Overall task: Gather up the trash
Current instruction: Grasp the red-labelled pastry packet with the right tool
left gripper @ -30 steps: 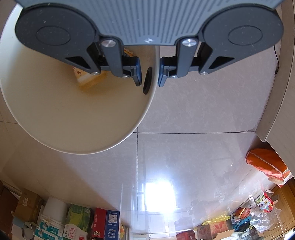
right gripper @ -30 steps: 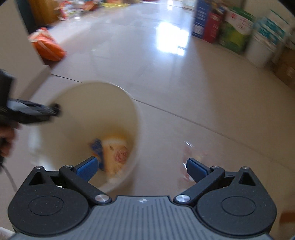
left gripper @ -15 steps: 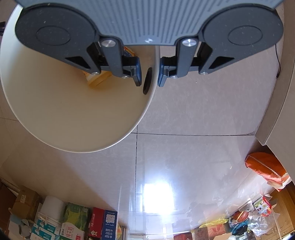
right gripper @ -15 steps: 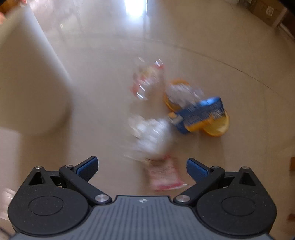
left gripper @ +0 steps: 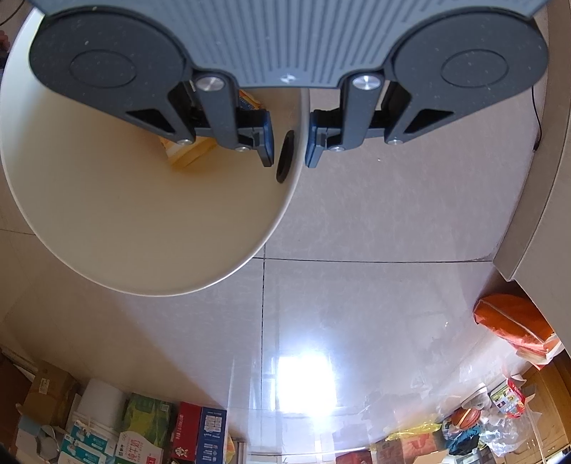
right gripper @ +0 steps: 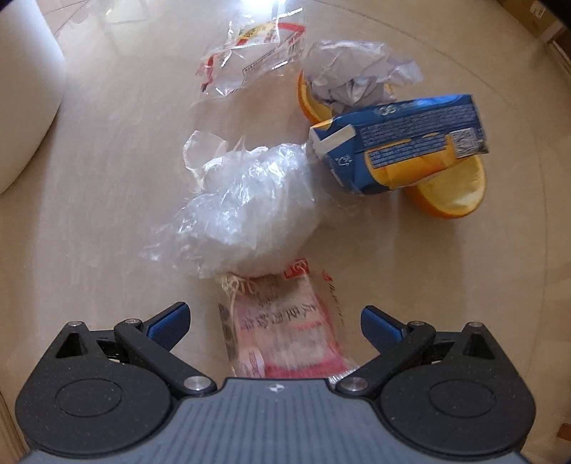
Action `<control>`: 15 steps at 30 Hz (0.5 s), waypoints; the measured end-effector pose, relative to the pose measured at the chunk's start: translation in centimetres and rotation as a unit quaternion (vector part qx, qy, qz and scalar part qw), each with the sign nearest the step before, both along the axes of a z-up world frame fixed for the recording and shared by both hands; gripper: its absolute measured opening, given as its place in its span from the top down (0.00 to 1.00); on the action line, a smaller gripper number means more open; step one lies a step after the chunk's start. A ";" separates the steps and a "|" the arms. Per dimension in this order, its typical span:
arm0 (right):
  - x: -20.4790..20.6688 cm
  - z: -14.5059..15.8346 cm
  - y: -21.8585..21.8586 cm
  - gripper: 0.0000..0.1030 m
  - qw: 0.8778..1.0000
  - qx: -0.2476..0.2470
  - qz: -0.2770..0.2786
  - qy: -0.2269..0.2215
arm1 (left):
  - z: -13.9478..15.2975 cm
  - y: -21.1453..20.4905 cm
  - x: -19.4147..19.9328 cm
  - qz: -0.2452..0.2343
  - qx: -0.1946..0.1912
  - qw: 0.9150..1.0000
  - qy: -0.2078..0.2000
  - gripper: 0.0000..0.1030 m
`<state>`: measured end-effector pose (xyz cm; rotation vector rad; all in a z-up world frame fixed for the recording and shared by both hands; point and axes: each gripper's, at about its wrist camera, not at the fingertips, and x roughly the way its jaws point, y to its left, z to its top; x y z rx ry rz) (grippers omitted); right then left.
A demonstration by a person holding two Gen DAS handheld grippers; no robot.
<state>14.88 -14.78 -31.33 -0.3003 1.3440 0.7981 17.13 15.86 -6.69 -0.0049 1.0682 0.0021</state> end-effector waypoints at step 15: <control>1.1 -2.3 -3.0 0.28 0.998 0.008 0.008 0.063 | 0.1 0.0 -0.1 0.001 -0.001 1.000 0.000 0.84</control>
